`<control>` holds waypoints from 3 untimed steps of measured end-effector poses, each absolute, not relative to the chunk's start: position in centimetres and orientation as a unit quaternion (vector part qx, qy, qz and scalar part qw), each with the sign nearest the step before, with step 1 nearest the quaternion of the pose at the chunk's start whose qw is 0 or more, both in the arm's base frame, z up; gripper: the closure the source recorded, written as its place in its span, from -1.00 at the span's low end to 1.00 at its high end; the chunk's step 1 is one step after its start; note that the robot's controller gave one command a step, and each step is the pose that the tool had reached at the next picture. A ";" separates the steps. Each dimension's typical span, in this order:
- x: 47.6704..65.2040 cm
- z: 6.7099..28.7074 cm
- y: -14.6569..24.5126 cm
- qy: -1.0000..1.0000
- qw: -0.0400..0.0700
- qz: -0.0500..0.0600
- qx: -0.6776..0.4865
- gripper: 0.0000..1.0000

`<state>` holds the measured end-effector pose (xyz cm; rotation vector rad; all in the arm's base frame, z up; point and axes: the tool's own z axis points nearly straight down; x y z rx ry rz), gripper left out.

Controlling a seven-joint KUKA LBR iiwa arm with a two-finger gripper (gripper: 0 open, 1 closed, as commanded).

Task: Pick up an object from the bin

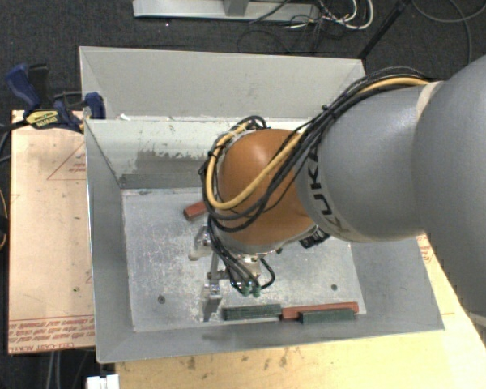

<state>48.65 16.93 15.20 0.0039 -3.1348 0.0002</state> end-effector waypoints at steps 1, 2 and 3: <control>48.8 15.4 16.9 -1.000 0.000 0.000 0.000 -1.00; 48.2 14.4 9.0 -1.000 0.000 0.000 0.001 -1.00; 48.2 14.1 3.8 -1.000 0.001 0.001 0.016 -1.00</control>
Offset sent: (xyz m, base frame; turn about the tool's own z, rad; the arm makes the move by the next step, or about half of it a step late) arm -0.0055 -0.1000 -0.0099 0.0052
